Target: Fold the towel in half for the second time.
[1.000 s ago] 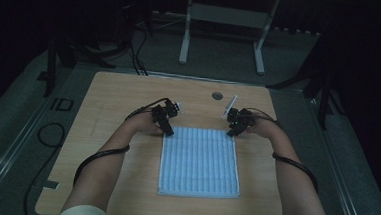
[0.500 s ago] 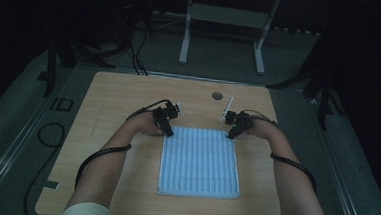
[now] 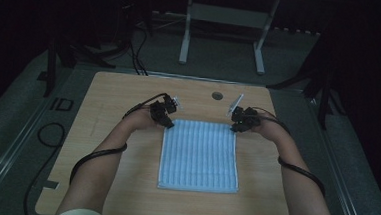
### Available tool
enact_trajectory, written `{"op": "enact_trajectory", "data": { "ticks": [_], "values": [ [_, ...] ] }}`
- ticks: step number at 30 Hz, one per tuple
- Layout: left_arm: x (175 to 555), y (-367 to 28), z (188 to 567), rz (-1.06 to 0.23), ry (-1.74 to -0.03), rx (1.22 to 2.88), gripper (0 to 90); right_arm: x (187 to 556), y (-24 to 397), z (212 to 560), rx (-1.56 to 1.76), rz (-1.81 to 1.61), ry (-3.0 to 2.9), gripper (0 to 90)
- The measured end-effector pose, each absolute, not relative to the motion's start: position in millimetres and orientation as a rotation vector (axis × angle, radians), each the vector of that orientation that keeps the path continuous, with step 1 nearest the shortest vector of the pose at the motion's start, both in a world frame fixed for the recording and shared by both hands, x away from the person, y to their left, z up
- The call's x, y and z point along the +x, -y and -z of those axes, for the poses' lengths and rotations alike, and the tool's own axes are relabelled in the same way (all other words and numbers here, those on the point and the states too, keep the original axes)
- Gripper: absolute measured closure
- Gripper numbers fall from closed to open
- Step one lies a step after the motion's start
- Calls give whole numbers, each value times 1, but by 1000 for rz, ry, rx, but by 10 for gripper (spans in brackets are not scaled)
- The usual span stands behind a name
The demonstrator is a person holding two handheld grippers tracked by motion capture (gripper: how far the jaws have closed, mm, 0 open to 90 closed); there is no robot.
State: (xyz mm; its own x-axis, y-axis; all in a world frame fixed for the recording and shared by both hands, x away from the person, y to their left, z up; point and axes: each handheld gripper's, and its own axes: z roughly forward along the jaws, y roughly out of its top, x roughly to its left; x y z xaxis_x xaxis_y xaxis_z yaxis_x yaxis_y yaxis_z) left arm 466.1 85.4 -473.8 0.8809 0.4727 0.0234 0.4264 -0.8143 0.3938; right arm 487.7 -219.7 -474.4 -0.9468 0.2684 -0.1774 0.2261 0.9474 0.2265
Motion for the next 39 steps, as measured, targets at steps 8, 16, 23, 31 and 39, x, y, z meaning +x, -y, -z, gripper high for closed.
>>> {"op": "enact_trajectory", "data": {
  "ticks": [8,16,23,31,39],
  "values": [
    [428,-97,448,-241,-571,2624,835,447,230,446,279,-449,-2780,846],
    [388,-99,451,-238,-448,2698,835,387,229,436,167,-480,-2730,846],
    [349,-98,450,-228,-361,2702,832,342,230,441,104,-501,-2721,845],
    [306,-98,434,-183,-306,2648,831,312,249,444,127,-572,-2724,844],
    [258,-87,447,71,-136,2695,660,273,255,457,56,-570,-2854,755]
  ]
}}
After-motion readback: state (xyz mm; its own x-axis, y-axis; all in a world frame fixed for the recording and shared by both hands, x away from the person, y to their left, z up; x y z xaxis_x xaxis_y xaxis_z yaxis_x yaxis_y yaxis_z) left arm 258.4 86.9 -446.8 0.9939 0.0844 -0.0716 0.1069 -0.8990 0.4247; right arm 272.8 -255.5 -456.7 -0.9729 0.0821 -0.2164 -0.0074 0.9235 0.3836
